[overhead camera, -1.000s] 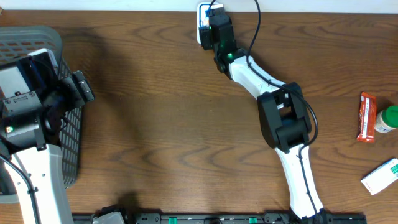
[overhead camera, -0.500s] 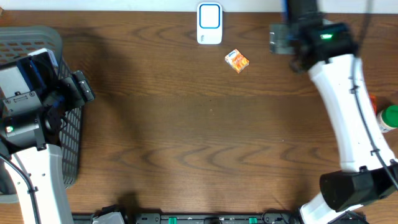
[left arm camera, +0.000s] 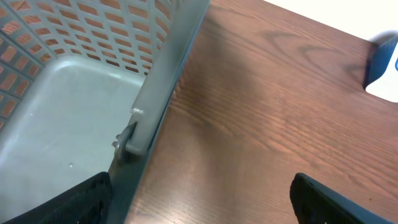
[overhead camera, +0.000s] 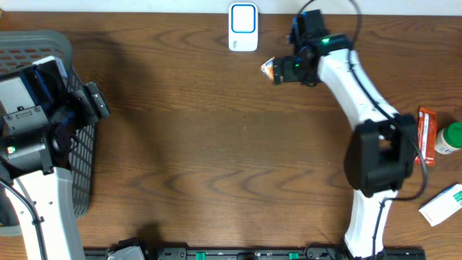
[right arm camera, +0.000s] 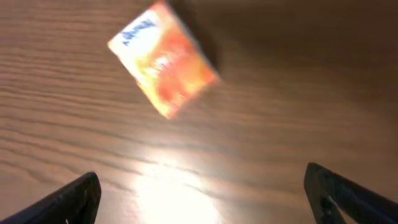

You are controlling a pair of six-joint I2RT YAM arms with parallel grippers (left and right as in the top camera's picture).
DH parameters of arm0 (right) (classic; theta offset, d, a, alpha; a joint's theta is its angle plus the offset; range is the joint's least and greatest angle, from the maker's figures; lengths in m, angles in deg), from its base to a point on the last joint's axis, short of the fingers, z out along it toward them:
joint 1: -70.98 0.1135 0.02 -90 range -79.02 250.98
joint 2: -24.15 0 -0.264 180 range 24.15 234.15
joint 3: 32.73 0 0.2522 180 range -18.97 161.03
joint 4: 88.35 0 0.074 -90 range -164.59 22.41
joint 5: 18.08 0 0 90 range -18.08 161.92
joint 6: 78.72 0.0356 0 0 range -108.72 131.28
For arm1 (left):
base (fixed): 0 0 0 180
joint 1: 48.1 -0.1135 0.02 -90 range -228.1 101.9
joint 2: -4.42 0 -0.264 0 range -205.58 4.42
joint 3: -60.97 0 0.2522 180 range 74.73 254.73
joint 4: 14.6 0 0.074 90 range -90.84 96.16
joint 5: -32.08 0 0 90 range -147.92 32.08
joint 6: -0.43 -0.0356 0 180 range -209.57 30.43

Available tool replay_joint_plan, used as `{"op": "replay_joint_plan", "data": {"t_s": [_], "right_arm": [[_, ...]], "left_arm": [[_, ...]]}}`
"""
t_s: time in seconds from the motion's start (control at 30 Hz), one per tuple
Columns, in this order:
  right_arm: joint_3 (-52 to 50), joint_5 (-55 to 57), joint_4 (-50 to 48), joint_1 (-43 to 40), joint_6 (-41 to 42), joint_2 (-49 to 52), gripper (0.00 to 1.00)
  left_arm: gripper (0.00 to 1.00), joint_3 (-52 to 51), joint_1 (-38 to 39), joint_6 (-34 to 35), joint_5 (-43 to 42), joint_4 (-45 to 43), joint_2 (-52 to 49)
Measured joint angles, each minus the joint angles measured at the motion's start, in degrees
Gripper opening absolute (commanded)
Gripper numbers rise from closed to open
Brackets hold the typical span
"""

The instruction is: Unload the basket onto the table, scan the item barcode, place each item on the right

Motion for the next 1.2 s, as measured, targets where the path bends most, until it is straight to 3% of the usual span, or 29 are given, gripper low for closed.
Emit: {"op": "replay_joint_plan", "data": {"t_s": [0.23, 0.6, 0.67, 0.73, 0.83, 1.2], "right_arm": [[0.00, -3.17, -10.60, 2.45, -6.75, 5.49, 0.99], [0.00, 6.69, -19.76, 4.09, -13.62, 10.91, 0.97], [0.00, 7.41, -19.98, 4.09, -14.47, 10.97, 0.77], [0.00, 8.00, -20.06, 4.04, -14.95, 10.97, 0.47], [0.00, 8.33, -19.98, 3.80, -15.10, 10.97, 0.24], [1.38, 8.83, -13.84, 3.34, -14.53, 10.62, 0.01]], "left_arm": [[0.91, 0.00, 0.00, 0.00, 0.00, 0.00, 0.00], [0.91, 0.00, 0.00, 0.00, 0.00, 0.00, 0.00], [0.91, 0.00, 0.00, 0.00, 0.00, 0.00, 0.00], [0.91, 0.00, 0.00, 0.00, 0.00, 0.00, 0.00], [0.91, 0.00, 0.00, 0.00, 0.00, 0.00, 0.00], [0.91, 0.00, 0.00, 0.00, 0.00, 0.00, 0.00]]}}
